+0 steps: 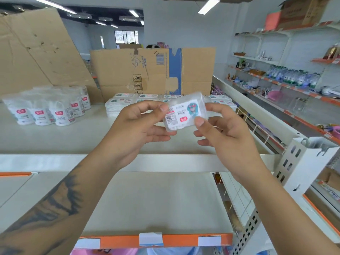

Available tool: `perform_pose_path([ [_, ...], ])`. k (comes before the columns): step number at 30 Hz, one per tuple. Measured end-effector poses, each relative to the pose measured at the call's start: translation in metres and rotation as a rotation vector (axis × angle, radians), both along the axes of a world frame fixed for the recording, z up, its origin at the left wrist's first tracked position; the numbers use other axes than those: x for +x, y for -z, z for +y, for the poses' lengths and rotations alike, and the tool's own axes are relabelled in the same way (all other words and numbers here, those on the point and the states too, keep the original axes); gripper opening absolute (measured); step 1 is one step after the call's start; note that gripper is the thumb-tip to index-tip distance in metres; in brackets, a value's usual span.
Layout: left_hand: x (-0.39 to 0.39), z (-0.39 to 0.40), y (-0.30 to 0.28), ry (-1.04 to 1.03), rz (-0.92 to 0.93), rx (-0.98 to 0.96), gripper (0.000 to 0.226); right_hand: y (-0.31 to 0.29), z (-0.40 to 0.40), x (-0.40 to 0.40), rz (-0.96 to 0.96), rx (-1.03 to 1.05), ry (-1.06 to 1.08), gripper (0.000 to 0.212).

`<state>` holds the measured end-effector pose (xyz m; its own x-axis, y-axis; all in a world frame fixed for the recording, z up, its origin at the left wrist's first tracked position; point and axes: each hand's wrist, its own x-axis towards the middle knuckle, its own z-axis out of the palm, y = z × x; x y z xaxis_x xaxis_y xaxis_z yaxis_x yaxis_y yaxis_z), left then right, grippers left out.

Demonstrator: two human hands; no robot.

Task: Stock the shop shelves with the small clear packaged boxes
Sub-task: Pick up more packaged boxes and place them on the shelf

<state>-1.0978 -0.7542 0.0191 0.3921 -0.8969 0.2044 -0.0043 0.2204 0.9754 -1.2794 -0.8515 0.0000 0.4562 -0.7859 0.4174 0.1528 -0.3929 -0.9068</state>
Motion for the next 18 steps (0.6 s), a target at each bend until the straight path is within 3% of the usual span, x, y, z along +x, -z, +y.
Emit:
perform_pose_path([
  [4,-0.01,0.006,0.007,0.106,0.145,0.051,0.035,-0.007,0.006,0.008,-0.219,0.23,-0.092,0.046],
  [10,-0.008,0.024,0.016,0.144,-0.16,0.074,0.054,-0.01,0.009,0.017,-0.282,0.255,-0.162,0.02],
  [14,0.008,0.039,0.014,0.055,-0.311,0.04,0.085,-0.005,0.011,0.025,-0.202,0.221,-0.159,0.014],
  [18,0.018,0.052,0.022,-0.094,-0.582,0.004,0.08,0.003,0.016,0.034,-0.127,0.187,-0.14,0.01],
])
